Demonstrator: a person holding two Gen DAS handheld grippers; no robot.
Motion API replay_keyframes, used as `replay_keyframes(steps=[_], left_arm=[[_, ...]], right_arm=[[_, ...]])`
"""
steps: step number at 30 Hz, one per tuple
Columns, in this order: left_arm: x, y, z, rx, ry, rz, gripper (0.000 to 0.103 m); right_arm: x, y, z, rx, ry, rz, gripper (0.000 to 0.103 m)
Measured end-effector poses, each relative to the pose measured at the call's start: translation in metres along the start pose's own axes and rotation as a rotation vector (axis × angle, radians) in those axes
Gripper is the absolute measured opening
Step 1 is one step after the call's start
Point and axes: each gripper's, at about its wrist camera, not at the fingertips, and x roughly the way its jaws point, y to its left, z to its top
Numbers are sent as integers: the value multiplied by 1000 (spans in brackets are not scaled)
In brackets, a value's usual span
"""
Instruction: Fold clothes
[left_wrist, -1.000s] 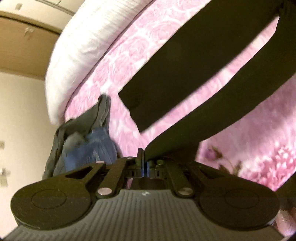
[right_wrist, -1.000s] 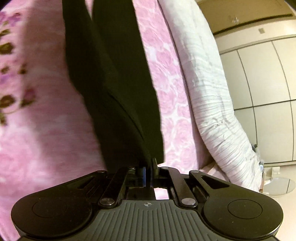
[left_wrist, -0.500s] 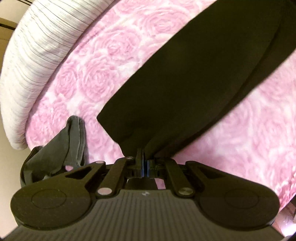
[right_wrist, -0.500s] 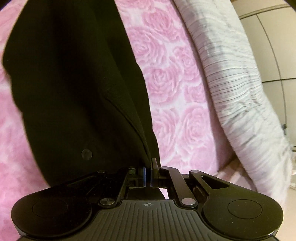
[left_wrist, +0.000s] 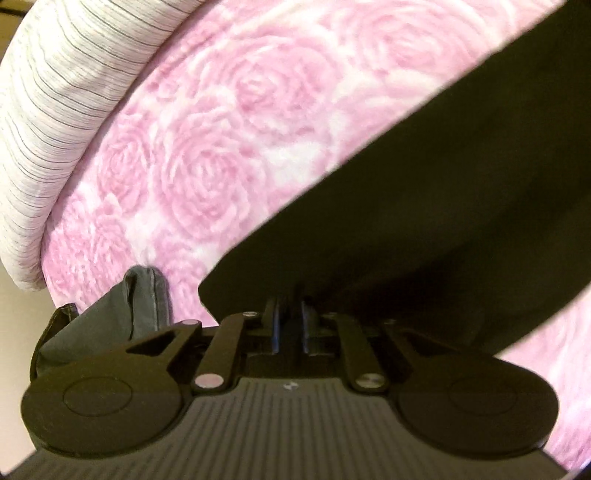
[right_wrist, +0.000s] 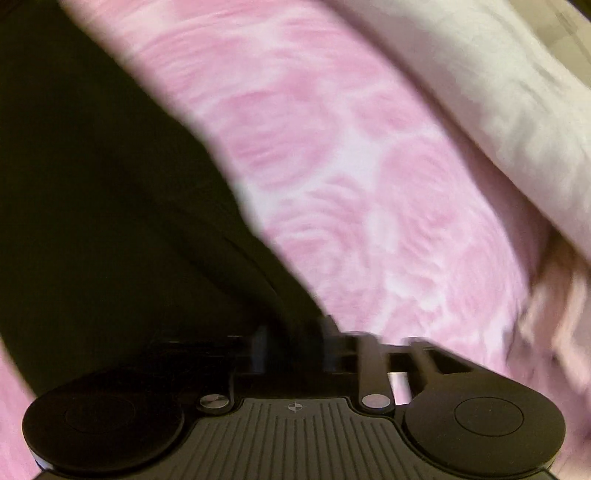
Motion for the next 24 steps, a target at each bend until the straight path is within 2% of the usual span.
replay_keyframes(steps=[2, 5, 7, 10, 12, 15, 16, 19, 23, 24], left_arm=[[-1, -1, 6, -19, -7, 41, 11], [-9, 0, 13, -36, -33, 109, 18], [-17, 10, 17, -117, -62, 148, 19], [-32, 23, 24, -266, -114, 195, 24], [-42, 23, 33, -317, -146, 195, 24], [-64, -6, 53, -254, -229, 182, 24], [-74, -22, 61, -211, -273, 162, 24], [-106, -79, 90, -90, -404, 0, 27], [-139, -159, 139, 38, -539, -202, 33], [-145, -178, 153, 63, -558, -237, 33]], right_arm=[[-2, -12, -8, 112, -31, -9, 52], [-12, -23, -30, 227, -56, -54, 53], [-19, -30, -48, 324, -66, -81, 54], [-34, -42, -85, 553, -106, -49, 58], [-41, -38, -108, 686, -129, -36, 59], [-54, -28, -143, 855, -168, -11, 59], [-58, -25, -154, 908, -185, 2, 59], [-59, -20, -175, 1024, -244, 83, 59], [-38, -20, -178, 1072, -253, 160, 59], [-33, -20, -179, 1069, -233, 137, 59]])
